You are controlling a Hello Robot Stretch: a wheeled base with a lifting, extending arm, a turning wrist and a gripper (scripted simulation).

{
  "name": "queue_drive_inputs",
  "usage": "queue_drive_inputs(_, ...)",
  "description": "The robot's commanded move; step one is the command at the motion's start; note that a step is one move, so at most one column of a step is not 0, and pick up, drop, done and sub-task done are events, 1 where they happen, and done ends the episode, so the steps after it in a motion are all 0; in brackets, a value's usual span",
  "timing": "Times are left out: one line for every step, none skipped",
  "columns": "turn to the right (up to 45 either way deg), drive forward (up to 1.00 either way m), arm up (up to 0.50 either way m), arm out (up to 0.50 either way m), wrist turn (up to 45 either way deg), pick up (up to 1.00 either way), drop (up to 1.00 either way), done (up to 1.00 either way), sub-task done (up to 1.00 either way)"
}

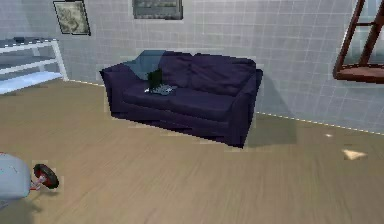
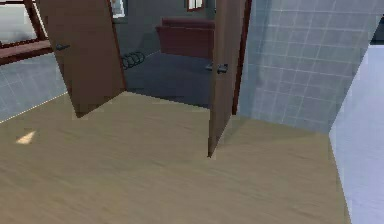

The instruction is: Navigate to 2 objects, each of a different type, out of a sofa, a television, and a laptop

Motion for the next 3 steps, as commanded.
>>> queue_drive_inputs(21.0,0.00,0.00,0.00,0.0,0.00,0.00,0.00,0.00)
queue_drive_inputs(0.0,1.00,0.00,0.00,0.0,0.00,0.00,0.00,0.00)
queue_drive_inputs(6.0,0.00,0.00,0.00,0.0,0.00,0.00,0.00,0.00)
